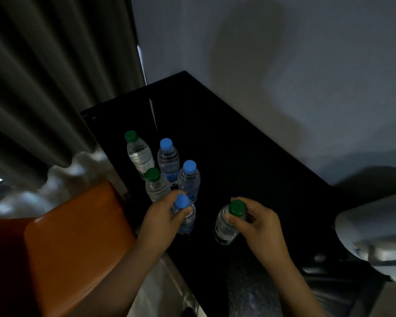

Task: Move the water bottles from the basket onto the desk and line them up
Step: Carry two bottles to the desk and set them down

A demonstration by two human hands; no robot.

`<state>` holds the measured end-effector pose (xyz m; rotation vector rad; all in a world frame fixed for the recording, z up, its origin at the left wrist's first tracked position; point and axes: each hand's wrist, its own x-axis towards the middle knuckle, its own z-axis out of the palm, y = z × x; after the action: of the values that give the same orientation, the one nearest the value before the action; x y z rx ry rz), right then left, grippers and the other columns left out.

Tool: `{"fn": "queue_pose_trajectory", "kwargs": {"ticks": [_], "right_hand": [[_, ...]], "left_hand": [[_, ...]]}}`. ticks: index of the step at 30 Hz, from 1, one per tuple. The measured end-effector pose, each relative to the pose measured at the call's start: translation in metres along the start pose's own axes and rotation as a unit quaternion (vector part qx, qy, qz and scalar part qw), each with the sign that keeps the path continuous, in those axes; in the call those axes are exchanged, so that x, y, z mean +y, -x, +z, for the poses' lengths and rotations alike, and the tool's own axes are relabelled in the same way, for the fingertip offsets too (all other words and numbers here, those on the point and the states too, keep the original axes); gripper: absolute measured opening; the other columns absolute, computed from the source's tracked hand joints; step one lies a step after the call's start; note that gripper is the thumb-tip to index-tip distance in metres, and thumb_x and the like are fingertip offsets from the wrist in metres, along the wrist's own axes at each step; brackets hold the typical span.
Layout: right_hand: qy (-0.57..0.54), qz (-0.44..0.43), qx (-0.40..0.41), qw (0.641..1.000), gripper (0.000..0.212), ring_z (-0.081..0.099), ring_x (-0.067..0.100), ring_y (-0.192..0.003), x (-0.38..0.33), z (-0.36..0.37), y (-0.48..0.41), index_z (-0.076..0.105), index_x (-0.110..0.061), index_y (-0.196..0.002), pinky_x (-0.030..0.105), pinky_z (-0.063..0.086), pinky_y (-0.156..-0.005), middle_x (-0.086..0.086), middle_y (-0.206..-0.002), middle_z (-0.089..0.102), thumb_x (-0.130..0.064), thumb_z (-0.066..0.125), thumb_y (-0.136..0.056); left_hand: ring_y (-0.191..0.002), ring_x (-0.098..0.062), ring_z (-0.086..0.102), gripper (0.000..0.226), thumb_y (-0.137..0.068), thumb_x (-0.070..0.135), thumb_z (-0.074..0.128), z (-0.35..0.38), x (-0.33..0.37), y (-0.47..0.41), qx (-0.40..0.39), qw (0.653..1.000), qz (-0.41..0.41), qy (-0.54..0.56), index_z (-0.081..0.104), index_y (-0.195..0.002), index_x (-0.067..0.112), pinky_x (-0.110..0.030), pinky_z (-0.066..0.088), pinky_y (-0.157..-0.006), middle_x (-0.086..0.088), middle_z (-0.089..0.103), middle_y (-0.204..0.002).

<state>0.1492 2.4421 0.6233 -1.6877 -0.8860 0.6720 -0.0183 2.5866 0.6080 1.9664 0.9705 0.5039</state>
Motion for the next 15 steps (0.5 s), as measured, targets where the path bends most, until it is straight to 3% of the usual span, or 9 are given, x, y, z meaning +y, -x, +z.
{"fn": "queue_pose_trajectory", "kwargs": {"ticks": [7,15], "right_hand": [[0.007,0.010,0.000,1.000,0.035,0.067,-0.003,-0.090,0.013,0.014,-0.019,0.065,-0.053,-0.094,0.009,0.051,-0.071,-0.020,-0.096,0.071,-0.022,0.076,-0.080],[0.024,0.001,0.002,1.000,0.042,0.065,-0.005,-0.092,0.019,0.022,-0.028,0.063,-0.057,-0.094,0.007,0.050,-0.072,-0.025,-0.098,0.069,-0.019,0.075,-0.081]], "left_hand": [[-0.087,-0.017,0.061,0.027,-0.088,0.024,0.065,-0.001,0.001,-0.002,-0.008,1.000,0.013,-0.020,0.059,-0.113,0.018,-0.041,0.052,-0.076,-0.004,0.065,-0.094],[-0.095,-0.019,0.060,0.032,-0.089,0.022,0.064,0.000,0.006,-0.001,0.002,0.999,0.016,-0.030,0.057,-0.119,0.014,-0.038,0.050,-0.083,-0.006,0.064,-0.102]]}}
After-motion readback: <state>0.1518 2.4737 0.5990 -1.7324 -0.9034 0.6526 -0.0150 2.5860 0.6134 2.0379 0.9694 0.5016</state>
